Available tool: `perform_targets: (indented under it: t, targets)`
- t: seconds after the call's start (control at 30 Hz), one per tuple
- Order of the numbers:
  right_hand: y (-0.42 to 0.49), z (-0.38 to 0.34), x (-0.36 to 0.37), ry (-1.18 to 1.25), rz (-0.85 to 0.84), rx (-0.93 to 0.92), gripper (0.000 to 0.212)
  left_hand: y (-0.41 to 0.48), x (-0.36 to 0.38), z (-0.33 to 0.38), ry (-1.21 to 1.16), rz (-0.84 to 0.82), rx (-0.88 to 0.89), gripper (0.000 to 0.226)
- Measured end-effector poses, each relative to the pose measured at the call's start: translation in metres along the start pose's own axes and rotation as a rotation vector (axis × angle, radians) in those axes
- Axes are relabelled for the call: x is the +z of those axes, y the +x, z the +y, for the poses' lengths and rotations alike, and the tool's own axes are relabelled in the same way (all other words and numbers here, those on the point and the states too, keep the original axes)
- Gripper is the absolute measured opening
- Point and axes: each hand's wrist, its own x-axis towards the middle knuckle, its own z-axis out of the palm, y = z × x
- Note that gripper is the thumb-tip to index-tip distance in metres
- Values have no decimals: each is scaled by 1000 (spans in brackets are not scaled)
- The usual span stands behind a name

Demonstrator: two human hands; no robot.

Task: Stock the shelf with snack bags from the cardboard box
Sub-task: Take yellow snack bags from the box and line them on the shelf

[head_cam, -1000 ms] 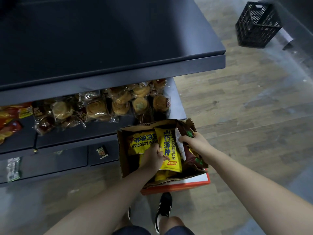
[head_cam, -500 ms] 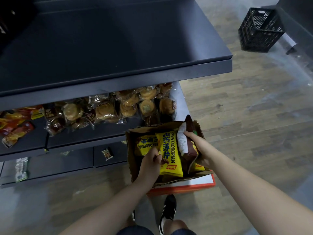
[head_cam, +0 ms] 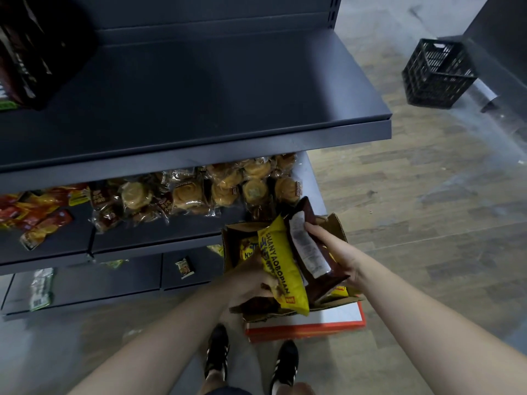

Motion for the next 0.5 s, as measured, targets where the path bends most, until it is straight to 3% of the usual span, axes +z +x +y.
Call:
perform_targets:
  t: [0.07, 0.13, 0.23, 0.33, 0.5]
  targets:
    - [-4, -5, 12, -9, -7, 12, 80, -13, -1, 17, -168, -1, 33, 49]
    - [-8, -11, 25, -8, -34, -22, 67, -21, -5, 28, -297, 54, 26, 31]
    - [-21, -22, 48, -114, -124, -53, 47, -28, -17, 32, -519, -16, -9, 43]
    - [-31, -32, 72, -243, -194, -43, 42, -36, -27, 30, -566, 14, 65, 49]
    - [-44, -36, 123, -498, -224, -124, 76, -69, -45, 31, -551, -96, 198, 64]
